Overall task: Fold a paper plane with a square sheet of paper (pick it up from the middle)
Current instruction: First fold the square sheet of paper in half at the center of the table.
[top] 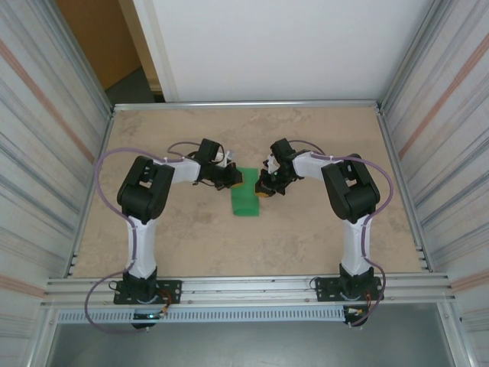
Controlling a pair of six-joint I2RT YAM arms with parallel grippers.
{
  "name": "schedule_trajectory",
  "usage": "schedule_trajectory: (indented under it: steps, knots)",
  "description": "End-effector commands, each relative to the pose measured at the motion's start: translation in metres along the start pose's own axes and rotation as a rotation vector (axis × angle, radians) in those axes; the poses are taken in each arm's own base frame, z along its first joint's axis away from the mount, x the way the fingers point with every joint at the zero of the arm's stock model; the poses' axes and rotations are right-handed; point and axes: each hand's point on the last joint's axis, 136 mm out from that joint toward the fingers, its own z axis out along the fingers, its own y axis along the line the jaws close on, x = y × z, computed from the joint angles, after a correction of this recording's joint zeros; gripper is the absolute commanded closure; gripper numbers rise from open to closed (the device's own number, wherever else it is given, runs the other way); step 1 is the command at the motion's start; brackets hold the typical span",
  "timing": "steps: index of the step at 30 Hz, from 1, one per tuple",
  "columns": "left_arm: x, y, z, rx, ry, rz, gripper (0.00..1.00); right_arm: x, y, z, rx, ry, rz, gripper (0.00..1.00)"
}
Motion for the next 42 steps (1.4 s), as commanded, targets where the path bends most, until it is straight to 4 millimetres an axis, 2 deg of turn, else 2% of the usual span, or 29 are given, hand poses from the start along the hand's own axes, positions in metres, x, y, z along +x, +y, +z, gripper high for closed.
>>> schedule_trajectory:
  steps: [1, 4, 7, 9, 11, 13, 15, 17, 19, 21, 23, 24, 25, 27, 31, 38, 42]
  knots:
    - [-0.016, 0.038, -0.012, -0.098, -0.043, -0.070, 1.00, 0.071, -0.143, 0.037, 0.497, 0.176, 0.172, 0.99]
    - [-0.029, 0.053, -0.027, -0.118, -0.082, -0.098, 1.00, 0.069, -0.142, 0.036, 0.493, 0.170, 0.168, 0.99]
    - [-0.045, 0.055, -0.043, -0.129, -0.119, -0.088, 1.00, 0.070, -0.142, 0.035, 0.496, 0.172, 0.168, 0.99]
    - [-0.057, 0.036, -0.059, -0.113, -0.152, -0.050, 1.00, 0.070, -0.142, 0.035, 0.494, 0.171, 0.170, 0.99]
    - [-0.059, 0.014, -0.064, -0.074, -0.165, -0.007, 1.00, 0.071, -0.143, 0.035, 0.495, 0.172, 0.170, 0.99]
    - [-0.053, -0.008, -0.061, -0.038, -0.160, 0.039, 1.00, 0.070, -0.142, 0.034, 0.494, 0.169, 0.170, 0.99]
    - [-0.044, -0.025, -0.050, -0.008, -0.145, 0.066, 1.00, 0.071, -0.143, 0.035, 0.496, 0.171, 0.171, 0.99]
    - [-0.034, -0.036, -0.034, 0.017, -0.107, 0.080, 1.00, 0.070, -0.142, 0.036, 0.493, 0.171, 0.171, 0.99]
    - [-0.027, -0.038, -0.020, 0.015, -0.077, 0.083, 1.00, 0.070, -0.143, 0.036, 0.493, 0.173, 0.171, 0.99]
    - [-0.025, -0.034, -0.009, 0.010, -0.060, 0.069, 1.00, 0.070, -0.143, 0.036, 0.494, 0.174, 0.172, 0.99]
    - [-0.029, -0.036, -0.008, 0.014, -0.061, 0.065, 1.00, 0.071, -0.143, 0.035, 0.496, 0.174, 0.173, 0.99]
    - [-0.028, -0.023, 0.001, -0.007, -0.045, 0.047, 1.00, 0.070, -0.143, 0.035, 0.496, 0.171, 0.171, 0.99]
    - [-0.030, -0.020, 0.003, -0.016, -0.044, 0.046, 1.00, 0.071, -0.144, 0.035, 0.498, 0.173, 0.172, 0.99]
    - [-0.037, -0.014, 0.005, -0.021, -0.048, 0.046, 1.00, 0.071, -0.145, 0.035, 0.500, 0.172, 0.173, 0.99]
    - [-0.053, 0.011, 0.006, -0.043, -0.049, 0.015, 1.00, 0.071, -0.147, 0.034, 0.504, 0.173, 0.174, 0.99]
    - [-0.077, 0.047, -0.004, -0.108, -0.077, -0.018, 1.00, 0.072, -0.151, 0.029, 0.512, 0.168, 0.180, 0.99]
    - [-0.097, 0.048, -0.024, -0.117, -0.122, -0.019, 1.00, 0.072, -0.152, 0.029, 0.513, 0.166, 0.180, 0.99]
